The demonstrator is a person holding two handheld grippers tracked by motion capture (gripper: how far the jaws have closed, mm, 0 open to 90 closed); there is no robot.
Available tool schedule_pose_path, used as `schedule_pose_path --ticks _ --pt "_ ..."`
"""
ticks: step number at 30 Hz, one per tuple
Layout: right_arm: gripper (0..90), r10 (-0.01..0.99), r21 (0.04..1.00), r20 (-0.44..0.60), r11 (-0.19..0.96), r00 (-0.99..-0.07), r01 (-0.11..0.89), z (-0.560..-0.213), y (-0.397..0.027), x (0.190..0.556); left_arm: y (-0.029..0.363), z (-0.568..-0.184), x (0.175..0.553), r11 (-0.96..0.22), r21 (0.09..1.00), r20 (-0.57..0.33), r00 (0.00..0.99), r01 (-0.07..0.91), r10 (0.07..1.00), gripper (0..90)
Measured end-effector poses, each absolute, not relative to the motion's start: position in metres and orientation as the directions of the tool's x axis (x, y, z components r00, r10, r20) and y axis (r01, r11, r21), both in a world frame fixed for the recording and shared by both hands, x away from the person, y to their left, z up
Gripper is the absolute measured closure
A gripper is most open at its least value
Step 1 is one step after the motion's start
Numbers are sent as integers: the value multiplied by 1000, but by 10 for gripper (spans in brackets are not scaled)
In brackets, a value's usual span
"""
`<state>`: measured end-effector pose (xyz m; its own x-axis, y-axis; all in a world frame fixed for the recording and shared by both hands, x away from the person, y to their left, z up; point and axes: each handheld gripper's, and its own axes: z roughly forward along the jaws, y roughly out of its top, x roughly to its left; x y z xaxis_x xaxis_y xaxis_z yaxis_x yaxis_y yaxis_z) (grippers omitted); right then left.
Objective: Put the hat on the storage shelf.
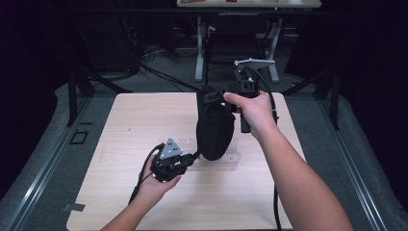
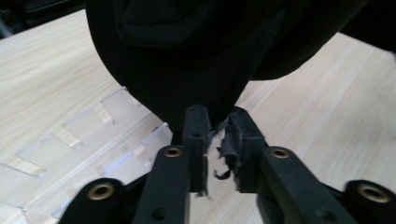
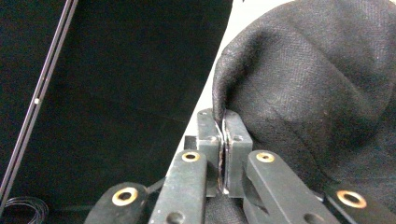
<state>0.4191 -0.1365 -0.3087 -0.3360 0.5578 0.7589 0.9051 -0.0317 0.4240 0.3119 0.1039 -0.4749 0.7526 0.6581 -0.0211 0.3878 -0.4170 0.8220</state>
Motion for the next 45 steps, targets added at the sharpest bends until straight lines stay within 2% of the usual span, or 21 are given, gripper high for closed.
schedule_pose_path --ticks 11,17,28,35,45 --pt "855 547 425 765 -34 -339 905 -309 -134 419 100 -475 307 -471 812 70 744 344 664 840" --pt "799 528 437 773 -42 -352 899 -309 -136 417 100 -475 307 -477 810 77 745 340 662 843" --pt "754 521 462 775 -79 -358 884 -302 -151 411 102 -476 306 -492 803 100 739 335 667 852" --pt "756 545 471 764 -104 -346 876 -299 -169 409 109 -479 306 -505 796 122 729 334 673 858" --pt "756 565 469 757 -120 -328 875 -304 -183 407 119 -490 308 -493 790 101 716 365 691 855"
